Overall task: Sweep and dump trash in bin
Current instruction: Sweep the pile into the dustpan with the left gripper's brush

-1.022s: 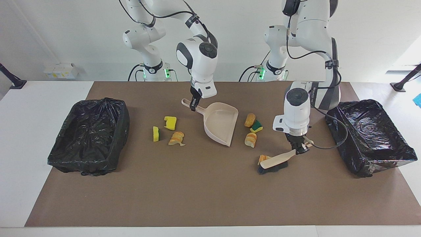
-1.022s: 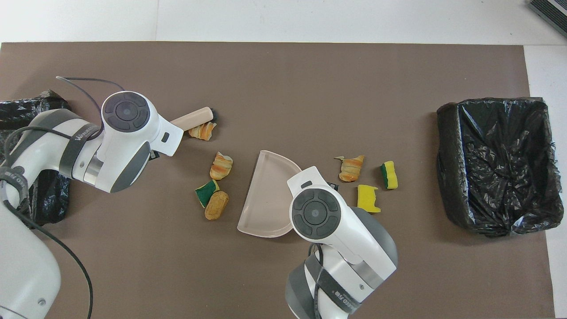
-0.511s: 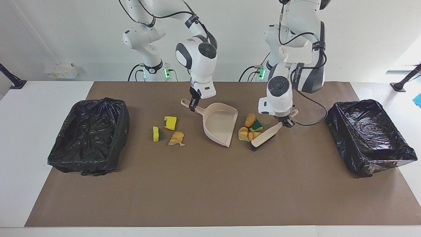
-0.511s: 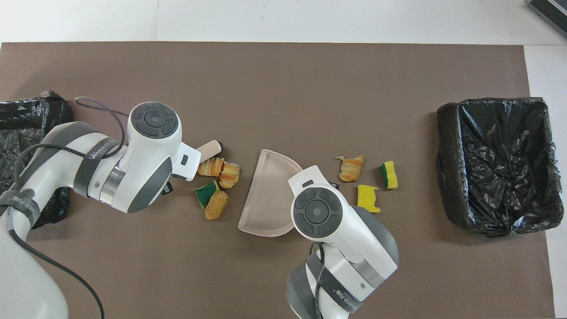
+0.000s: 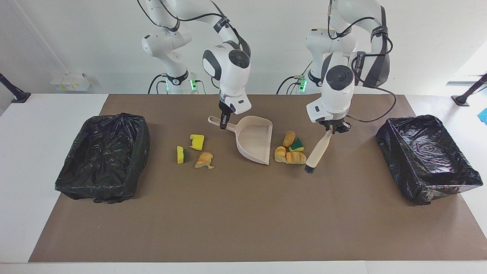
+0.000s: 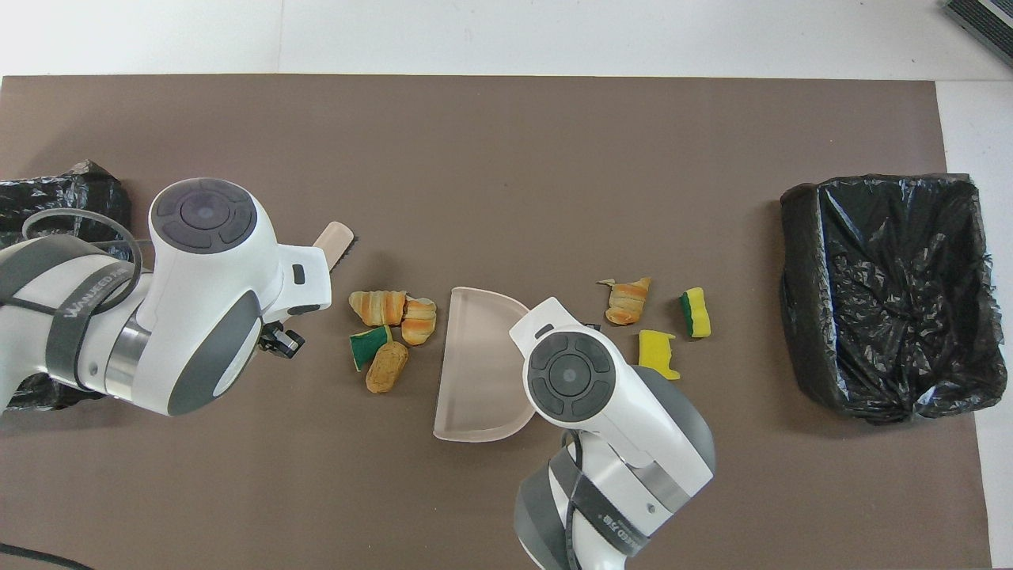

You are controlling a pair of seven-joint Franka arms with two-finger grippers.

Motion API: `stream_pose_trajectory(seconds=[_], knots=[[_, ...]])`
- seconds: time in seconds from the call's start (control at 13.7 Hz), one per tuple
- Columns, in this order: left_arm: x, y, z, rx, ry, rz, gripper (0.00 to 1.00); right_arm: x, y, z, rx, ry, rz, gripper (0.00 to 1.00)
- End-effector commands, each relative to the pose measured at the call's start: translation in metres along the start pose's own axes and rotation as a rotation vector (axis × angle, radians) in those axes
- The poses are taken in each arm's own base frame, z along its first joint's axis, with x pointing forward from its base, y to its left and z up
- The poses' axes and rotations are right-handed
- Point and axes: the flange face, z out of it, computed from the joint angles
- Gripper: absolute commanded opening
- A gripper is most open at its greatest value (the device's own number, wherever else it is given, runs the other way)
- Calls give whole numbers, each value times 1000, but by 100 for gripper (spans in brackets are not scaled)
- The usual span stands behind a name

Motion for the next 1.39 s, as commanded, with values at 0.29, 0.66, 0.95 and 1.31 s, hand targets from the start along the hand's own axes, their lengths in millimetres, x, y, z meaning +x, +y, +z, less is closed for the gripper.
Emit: stream_pose_trajectory(seconds=[0.29,0.66,0.95,1.31], knots=[[-53,9,66,-98,38,-135,0,-14,12,3,33,43,62,0],[-40,43,71,-196,53,-156,0,-13,7,4,44,41,84,0],[-19,94,77,-291,49,-277,0,-12,6,3,44,41,79,0],[-15,205,46,-360,103,-278,0,-13,6,4,51,33,79,0]])
